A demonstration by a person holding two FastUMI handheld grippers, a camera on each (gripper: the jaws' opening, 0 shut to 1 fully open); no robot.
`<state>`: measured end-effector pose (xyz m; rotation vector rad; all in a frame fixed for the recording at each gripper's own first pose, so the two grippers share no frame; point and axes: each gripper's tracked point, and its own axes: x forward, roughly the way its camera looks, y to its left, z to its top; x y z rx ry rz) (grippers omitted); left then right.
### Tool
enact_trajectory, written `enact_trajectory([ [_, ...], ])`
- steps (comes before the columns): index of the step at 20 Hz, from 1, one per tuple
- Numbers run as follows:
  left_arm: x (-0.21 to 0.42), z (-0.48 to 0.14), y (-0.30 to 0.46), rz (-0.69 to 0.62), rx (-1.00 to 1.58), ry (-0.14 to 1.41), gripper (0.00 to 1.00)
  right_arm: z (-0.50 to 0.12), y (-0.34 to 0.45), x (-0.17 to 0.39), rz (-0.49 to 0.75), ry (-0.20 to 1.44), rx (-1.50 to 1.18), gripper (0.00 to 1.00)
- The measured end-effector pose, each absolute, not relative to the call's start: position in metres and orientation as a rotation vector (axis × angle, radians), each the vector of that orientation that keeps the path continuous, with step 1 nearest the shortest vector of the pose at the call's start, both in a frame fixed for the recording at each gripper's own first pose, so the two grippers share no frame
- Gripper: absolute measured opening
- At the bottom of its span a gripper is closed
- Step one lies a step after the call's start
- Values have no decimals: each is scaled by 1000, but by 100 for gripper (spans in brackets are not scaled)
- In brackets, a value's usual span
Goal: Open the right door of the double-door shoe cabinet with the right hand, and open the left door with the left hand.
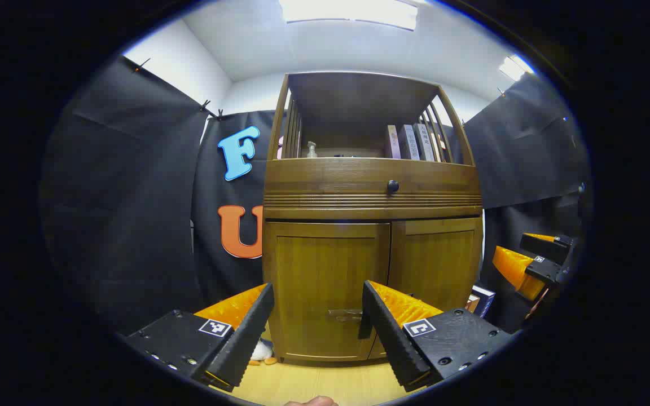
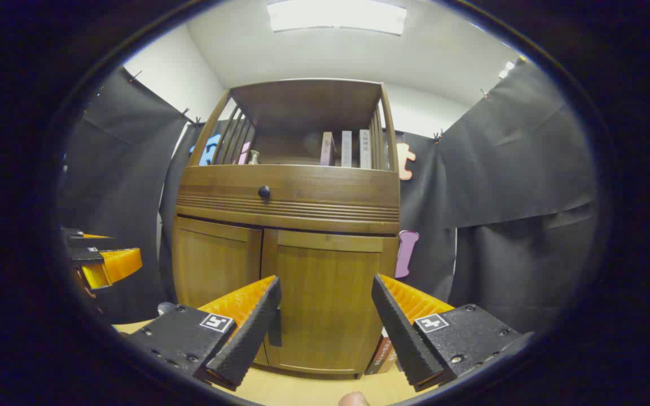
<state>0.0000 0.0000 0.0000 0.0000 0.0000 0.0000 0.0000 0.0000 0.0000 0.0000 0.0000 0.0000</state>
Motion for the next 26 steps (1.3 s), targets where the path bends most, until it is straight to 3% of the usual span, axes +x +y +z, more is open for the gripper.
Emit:
enact_trajectory([
  [1, -1, 2, -1, -2, -7, -7, 95, 2, 2, 1, 10, -4, 0, 100],
  [8, -10, 4, 6, 39, -20, -25, 94, 0, 4, 11, 40, 2, -6, 100],
  [10, -10, 3, 4, 42, -17, -23, 95, -3, 3, 11, 46, 9, -7, 100],
  [11, -10, 2, 3, 43, -16, -19, 100, -5, 3, 11, 51, 14, -7, 100],
  [15, -12, 1, 3, 49, -8, -12, 100, -15, 8, 17, 72, 31, -11, 100],
  [17, -13, 2, 3, 52, -3, -14, 94, -27, 11, 22, 77, 64, -8, 100],
  [26, -19, -11, 20, 72, 34, 10, 95, -111, 35, 55, 72, 249, -25, 100],
])
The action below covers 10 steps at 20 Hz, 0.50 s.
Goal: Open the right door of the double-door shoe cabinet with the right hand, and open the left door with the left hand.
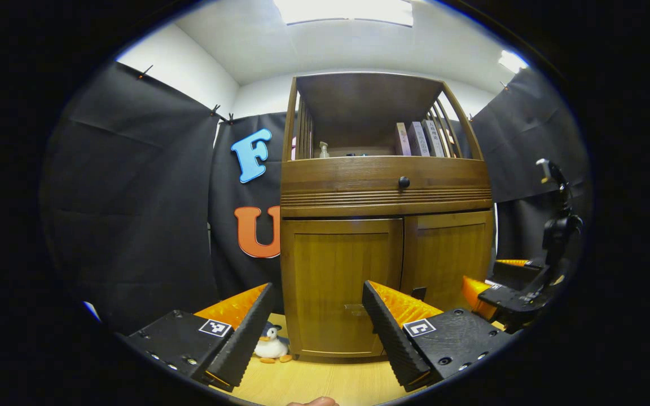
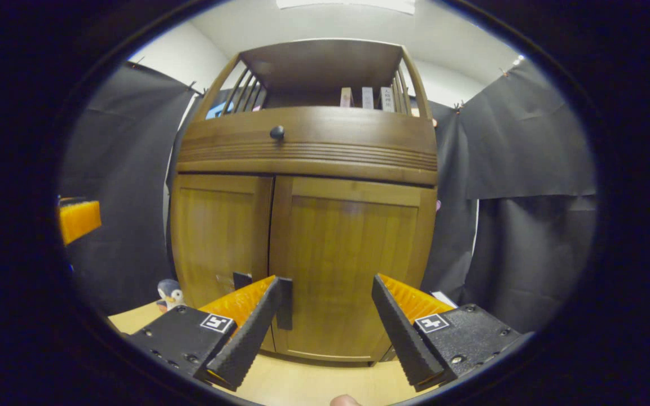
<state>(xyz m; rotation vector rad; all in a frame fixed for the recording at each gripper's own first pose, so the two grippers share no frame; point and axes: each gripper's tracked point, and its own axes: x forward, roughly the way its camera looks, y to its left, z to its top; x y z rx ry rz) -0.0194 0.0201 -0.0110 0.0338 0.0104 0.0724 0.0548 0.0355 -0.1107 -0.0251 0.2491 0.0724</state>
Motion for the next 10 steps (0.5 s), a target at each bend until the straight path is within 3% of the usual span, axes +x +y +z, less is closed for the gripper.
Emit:
enact_trajectory([
  [4, -20, -16, 25, 78, 44, 33, 95, -142, 60, 64, 120, 318, -27, 100],
  [10, -29, -18, 44, 128, 51, 33, 95, -180, 89, 93, 151, 401, -29, 89],
])
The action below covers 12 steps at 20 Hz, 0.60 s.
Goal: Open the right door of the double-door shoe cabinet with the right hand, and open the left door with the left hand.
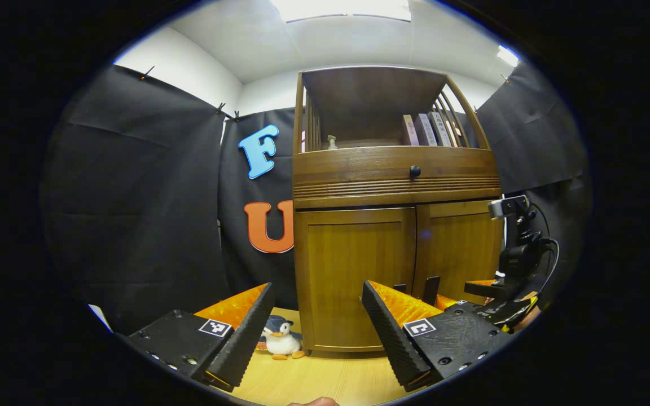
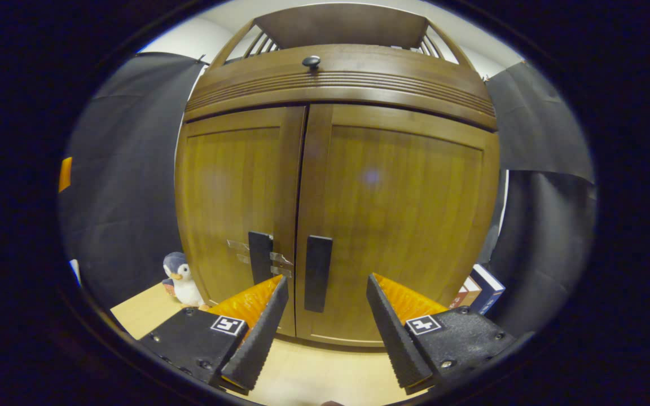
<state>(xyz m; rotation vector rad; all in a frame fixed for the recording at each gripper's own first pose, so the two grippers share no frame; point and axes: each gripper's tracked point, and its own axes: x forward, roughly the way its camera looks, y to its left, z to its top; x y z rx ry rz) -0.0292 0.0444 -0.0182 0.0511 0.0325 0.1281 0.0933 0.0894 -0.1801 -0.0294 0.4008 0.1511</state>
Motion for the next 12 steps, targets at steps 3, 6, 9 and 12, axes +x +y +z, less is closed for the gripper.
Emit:
enact_trajectory([
  [3, -32, -19, 56, 164, 47, 35, 95, -191, 96, 109, 161, 418, -40, 81],
  [6, -35, -20, 65, 194, 41, 38, 95, -211, 98, 126, 144, 459, -46, 75],
  [9, -36, -23, 70, 214, 47, 40, 95, -218, 102, 136, 142, 462, -58, 70],
  [12, -39, -23, 72, 231, 42, 42, 95, -231, 104, 146, 131, 478, -71, 65],
])
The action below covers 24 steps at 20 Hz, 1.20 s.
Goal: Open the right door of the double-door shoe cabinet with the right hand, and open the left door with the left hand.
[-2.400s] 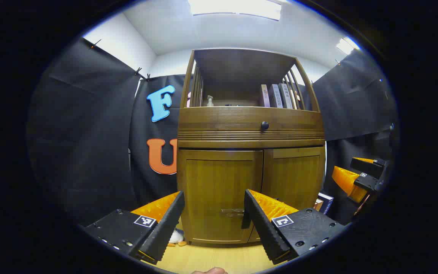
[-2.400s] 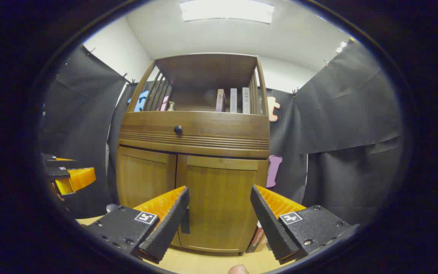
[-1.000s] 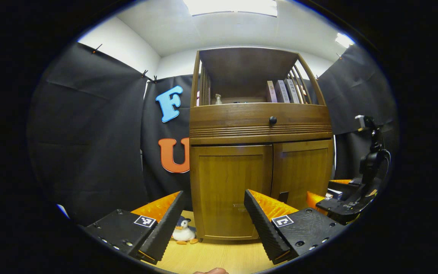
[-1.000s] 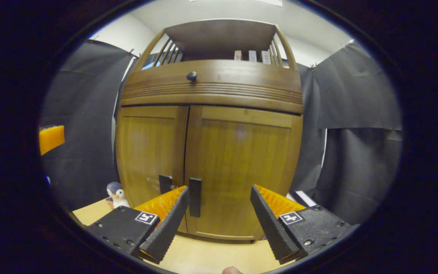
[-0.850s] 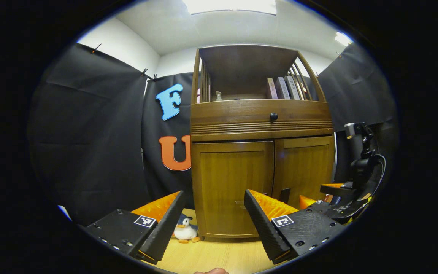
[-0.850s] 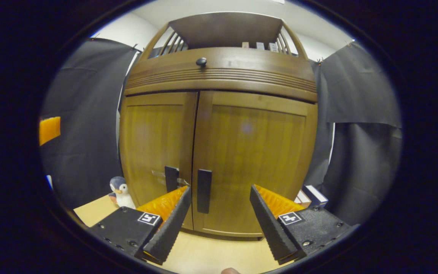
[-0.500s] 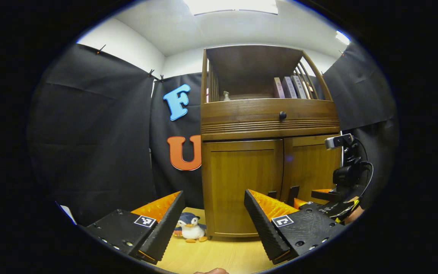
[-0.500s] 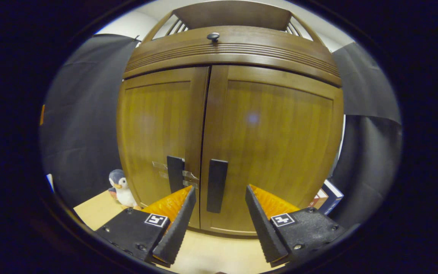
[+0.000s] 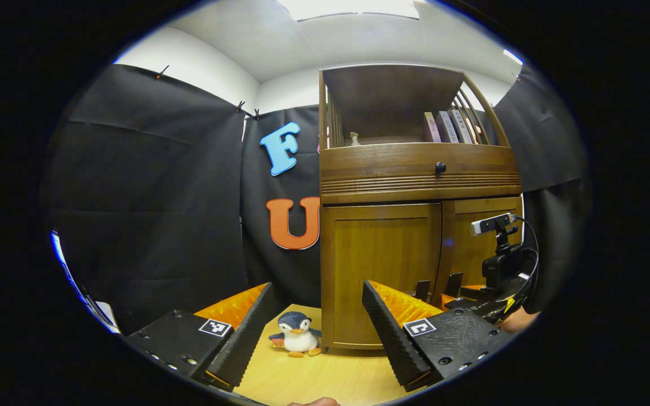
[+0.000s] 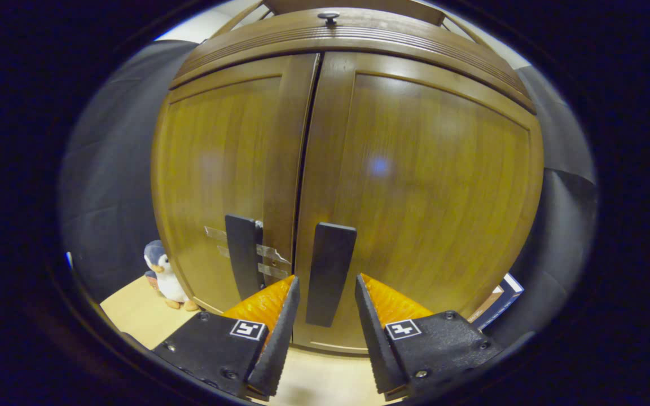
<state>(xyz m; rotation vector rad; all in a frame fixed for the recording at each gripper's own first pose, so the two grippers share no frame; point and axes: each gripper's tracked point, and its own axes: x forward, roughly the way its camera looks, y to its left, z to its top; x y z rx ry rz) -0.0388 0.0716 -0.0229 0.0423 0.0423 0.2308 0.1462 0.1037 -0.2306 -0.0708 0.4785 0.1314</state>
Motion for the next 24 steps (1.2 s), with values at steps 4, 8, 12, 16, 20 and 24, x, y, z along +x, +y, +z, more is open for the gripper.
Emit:
enact_trajectory([
  [4, -40, -26, 73, 256, 29, 54, 95, -238, 104, 158, 126, 470, -58, 58],
  [8, -39, -27, 71, 262, 21, 62, 95, -241, 104, 167, 104, 447, -72, 51],
  [12, -36, -32, 65, 248, 30, 85, 95, -242, 105, 170, 83, 432, -61, 42],
  [16, -30, -35, 56, 207, 19, 103, 95, -242, 105, 167, 103, 441, -27, 36],
  [20, -25, -44, 51, 173, 10, 126, 95, -240, 103, 157, 104, 437, -15, 34],
  [24, -27, -47, 48, 151, 6, 140, 95, -237, 100, 139, 122, 432, -9, 33],
])
